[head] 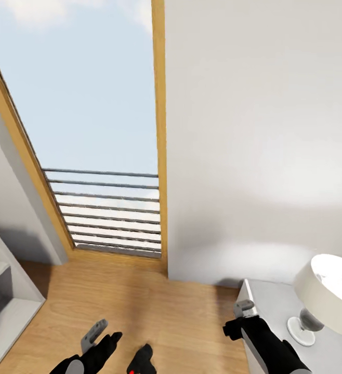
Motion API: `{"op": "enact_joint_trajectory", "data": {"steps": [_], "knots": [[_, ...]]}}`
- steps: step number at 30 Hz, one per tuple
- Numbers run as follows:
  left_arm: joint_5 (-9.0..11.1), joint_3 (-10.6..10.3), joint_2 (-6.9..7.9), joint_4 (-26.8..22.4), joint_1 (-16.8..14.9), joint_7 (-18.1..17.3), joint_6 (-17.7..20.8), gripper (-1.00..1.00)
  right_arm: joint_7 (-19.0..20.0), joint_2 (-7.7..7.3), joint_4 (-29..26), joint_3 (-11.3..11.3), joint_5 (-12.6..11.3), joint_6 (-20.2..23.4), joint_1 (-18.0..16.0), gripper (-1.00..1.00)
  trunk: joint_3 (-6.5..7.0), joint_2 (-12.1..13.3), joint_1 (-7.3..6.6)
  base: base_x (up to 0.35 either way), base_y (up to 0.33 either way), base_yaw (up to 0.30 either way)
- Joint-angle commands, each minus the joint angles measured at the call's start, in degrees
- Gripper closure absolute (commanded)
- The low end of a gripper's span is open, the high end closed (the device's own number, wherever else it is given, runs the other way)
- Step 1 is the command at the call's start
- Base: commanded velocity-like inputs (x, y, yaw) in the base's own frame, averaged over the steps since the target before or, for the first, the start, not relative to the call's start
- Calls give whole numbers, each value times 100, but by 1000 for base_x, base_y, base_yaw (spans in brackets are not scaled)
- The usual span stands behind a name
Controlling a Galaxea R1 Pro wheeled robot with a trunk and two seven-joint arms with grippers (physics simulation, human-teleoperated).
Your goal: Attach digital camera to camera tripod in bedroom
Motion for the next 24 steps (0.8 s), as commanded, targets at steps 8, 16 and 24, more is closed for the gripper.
{"op": "enact_joint_trajectory", "data": {"steps": [8,16,24], "knots": [[71,35,-16,22,1,50,1,-100,3,12,13,247,13,23,-4,-100,-6,-3,2,81,-55,269],[86,37,-42,30,-11,60,-203,-100,4,5,18,299,13,17,-3,-100,-6,-3,2,12,-8,290],[103,33,-44,31,-15,59,-268,-100,4,-6,18,321,13,16,-4,-100,-6,-3,2,2,-10,293]]}}
